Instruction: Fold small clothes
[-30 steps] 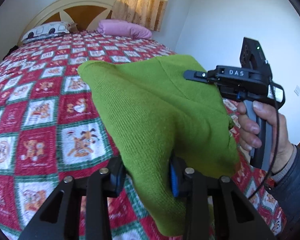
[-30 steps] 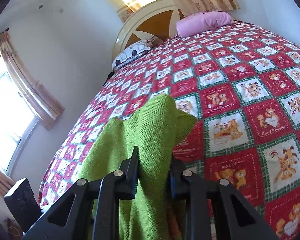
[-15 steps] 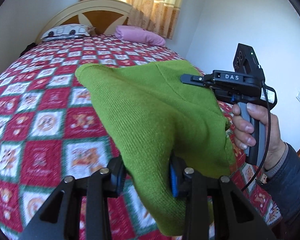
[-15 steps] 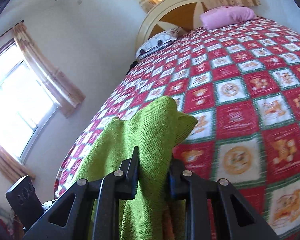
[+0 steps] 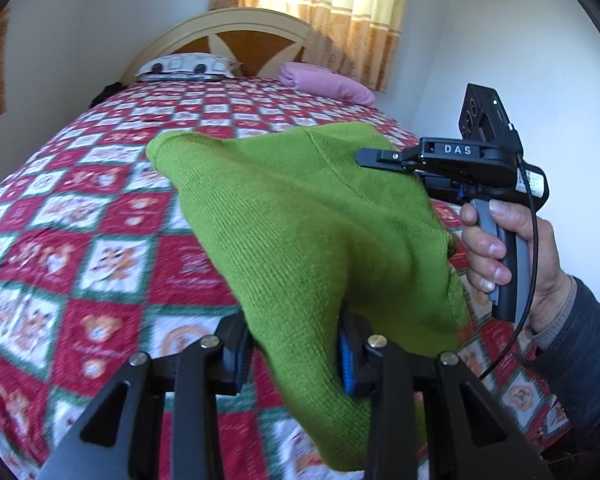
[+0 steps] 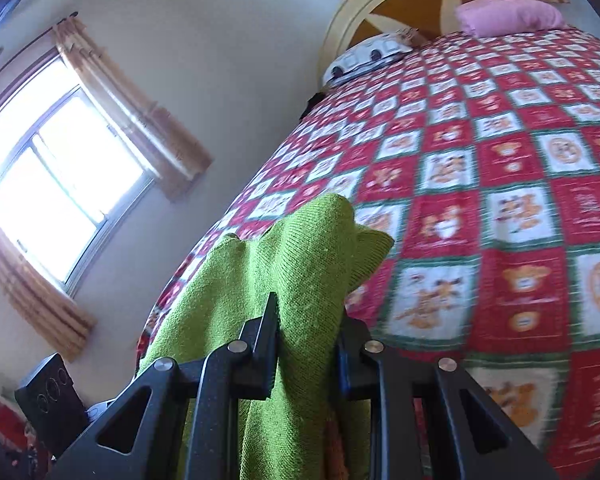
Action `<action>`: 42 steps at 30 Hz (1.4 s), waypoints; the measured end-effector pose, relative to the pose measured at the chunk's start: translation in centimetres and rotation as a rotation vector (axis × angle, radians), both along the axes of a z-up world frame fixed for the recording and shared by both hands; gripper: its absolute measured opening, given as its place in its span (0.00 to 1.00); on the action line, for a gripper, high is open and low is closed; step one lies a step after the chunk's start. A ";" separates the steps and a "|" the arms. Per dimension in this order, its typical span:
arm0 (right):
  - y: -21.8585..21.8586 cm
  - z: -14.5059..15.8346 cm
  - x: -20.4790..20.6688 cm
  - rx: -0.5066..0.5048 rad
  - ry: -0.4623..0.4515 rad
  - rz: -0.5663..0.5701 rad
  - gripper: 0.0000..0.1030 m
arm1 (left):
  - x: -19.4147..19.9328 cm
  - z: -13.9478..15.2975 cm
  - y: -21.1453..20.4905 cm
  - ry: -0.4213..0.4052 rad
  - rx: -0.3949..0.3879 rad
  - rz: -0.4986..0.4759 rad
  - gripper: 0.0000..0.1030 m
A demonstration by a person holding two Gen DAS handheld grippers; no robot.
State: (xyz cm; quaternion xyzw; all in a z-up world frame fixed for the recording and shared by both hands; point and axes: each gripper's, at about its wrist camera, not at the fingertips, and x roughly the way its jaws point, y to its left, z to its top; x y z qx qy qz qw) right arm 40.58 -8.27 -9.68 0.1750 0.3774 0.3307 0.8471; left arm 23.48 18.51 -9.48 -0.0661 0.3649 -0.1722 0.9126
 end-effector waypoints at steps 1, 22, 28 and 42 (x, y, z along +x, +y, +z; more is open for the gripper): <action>0.9 0.0 0.0 -0.001 0.003 0.012 0.22 | -0.4 -0.1 0.7 0.003 0.015 0.017 0.34; 15.9 -3.0 -0.1 -0.033 0.056 0.228 0.20 | -3.9 -2.7 10.3 0.038 0.031 0.205 0.34; 18.1 -4.3 0.2 -0.052 0.079 0.258 0.20 | -4.5 -4.1 11.6 0.069 0.025 0.228 0.35; 19.1 -7.6 1.6 -0.099 0.132 0.228 0.20 | -4.9 -6.1 12.0 0.106 0.029 0.250 0.49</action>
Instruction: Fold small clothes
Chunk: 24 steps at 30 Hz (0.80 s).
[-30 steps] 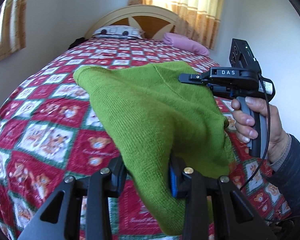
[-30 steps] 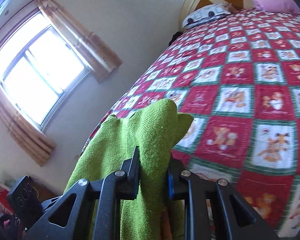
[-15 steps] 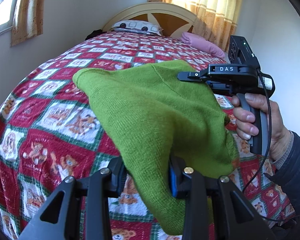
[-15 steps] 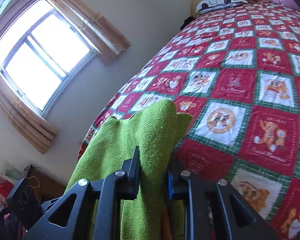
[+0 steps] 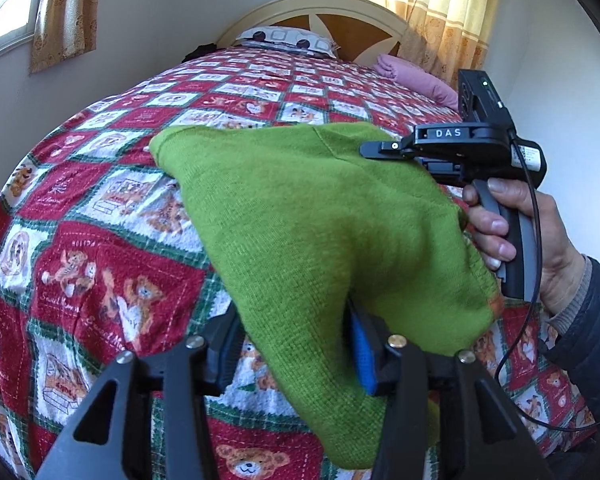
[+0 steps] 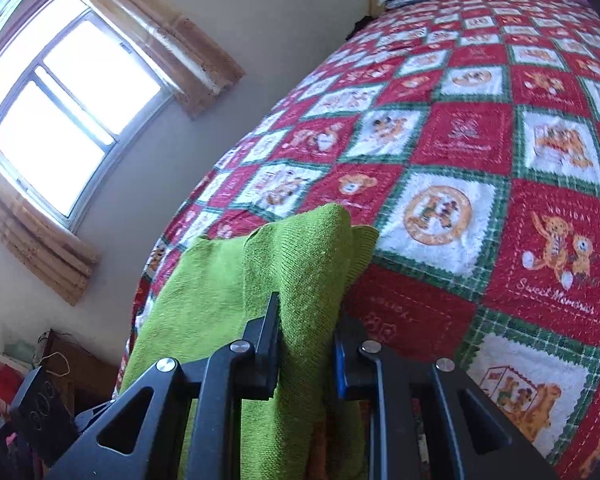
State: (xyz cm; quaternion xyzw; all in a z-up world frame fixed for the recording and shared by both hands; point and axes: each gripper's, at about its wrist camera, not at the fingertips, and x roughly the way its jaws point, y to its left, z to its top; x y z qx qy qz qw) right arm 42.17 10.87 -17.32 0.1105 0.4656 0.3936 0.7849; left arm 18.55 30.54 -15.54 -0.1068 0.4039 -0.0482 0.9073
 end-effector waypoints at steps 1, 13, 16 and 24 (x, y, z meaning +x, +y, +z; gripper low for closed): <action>0.0 -0.2 0.0 -0.002 0.001 -0.002 0.20 | 0.0 0.0 0.0 -0.001 0.001 -0.001 0.49; 0.0 -1.5 0.2 -0.066 -0.011 -0.026 0.20 | 0.1 -0.4 -0.2 0.001 0.020 0.016 0.58; 0.0 -1.2 0.0 -0.069 -0.012 -0.025 0.23 | 0.1 -0.4 -0.2 0.002 0.032 0.026 0.63; -0.6 1.1 -2.7 -0.097 -0.066 -0.005 0.37 | 0.1 -0.8 -0.2 0.005 0.031 0.025 0.66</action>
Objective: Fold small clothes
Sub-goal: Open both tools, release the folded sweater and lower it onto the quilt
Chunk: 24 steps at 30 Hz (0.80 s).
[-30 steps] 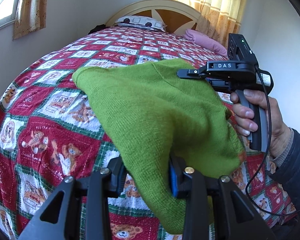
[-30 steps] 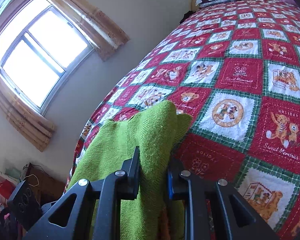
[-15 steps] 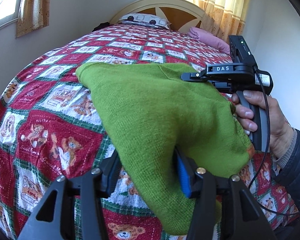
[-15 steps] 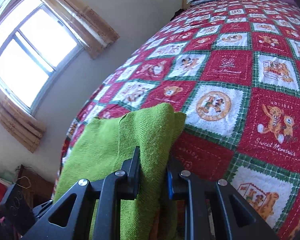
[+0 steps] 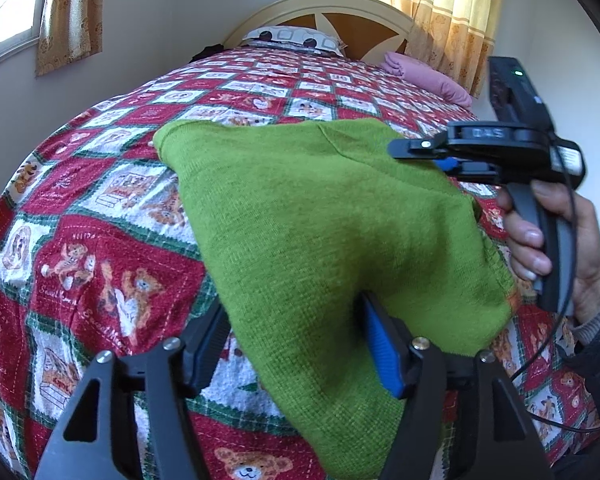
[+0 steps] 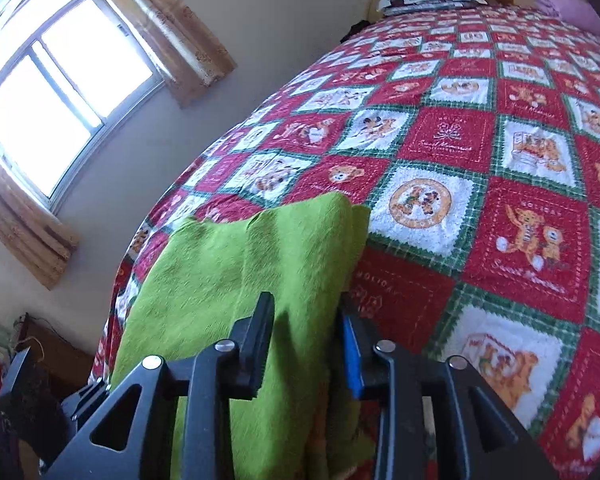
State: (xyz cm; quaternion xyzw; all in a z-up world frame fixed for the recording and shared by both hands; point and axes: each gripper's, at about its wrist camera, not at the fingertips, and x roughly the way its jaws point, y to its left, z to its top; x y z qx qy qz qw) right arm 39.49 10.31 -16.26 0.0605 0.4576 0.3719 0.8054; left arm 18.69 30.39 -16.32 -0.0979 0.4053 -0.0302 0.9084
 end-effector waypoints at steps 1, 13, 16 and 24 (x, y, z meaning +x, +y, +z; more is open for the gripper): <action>-0.4 0.2 -0.4 0.007 0.001 0.005 0.39 | 0.0 0.0 0.1 -0.001 0.000 -0.001 0.66; -2.5 0.1 -6.1 -0.034 0.003 0.101 0.22 | -1.4 5.2 1.5 -0.194 0.089 0.121 1.00; -2.6 0.8 -7.5 -0.069 -0.076 0.096 0.12 | 0.1 4.6 1.9 -0.170 0.123 0.145 1.00; -3.8 2.6 -7.6 -0.127 -0.155 0.061 0.11 | 2.6 0.6 1.2 -0.072 0.126 0.127 1.00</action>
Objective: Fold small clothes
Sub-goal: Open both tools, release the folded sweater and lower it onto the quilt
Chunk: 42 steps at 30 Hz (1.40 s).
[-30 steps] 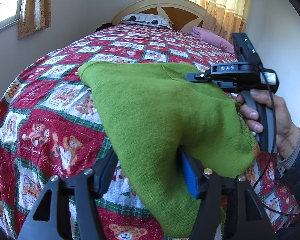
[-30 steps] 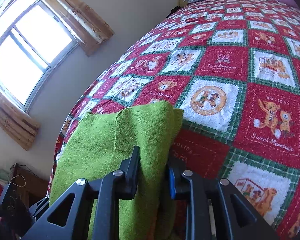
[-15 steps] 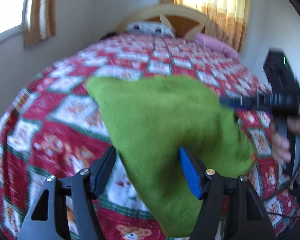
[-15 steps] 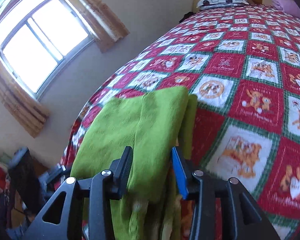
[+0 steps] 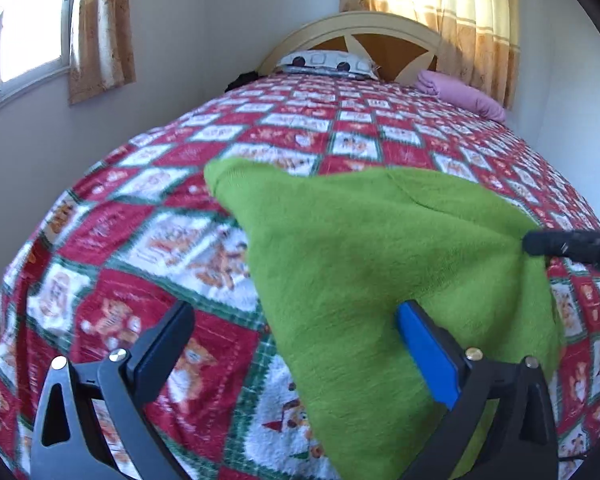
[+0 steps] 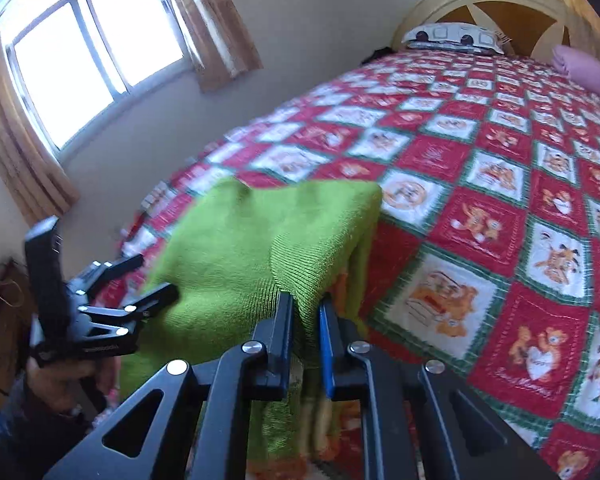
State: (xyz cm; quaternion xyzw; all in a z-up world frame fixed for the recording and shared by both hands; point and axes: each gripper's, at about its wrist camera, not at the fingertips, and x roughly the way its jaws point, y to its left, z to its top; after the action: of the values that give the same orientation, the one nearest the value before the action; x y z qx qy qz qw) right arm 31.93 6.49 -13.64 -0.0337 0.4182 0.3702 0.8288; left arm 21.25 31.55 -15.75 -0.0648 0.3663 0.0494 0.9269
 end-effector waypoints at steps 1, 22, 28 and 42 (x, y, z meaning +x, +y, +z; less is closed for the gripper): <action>0.2 -1.3 0.6 -0.033 0.027 -0.009 0.11 | -0.1 -0.3 0.2 -0.001 -0.027 0.002 1.00; 0.2 -3.9 -4.3 -0.110 -0.024 0.014 0.34 | -3.9 0.2 0.0 -0.037 -0.047 0.025 1.00; -0.5 -1.2 -6.6 -0.112 -0.074 -0.051 0.37 | -6.5 2.4 -0.8 -0.056 0.011 0.011 1.00; -1.5 6.0 -14.2 0.011 -0.300 -0.084 0.57 | -8.8 6.9 -2.8 -0.174 0.035 -0.029 1.00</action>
State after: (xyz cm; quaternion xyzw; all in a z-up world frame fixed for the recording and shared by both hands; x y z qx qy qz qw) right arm 17.70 4.98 -7.67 -0.0667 0.2890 0.3284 0.8968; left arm 12.40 28.70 -8.89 -0.0471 0.2845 0.0368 0.9568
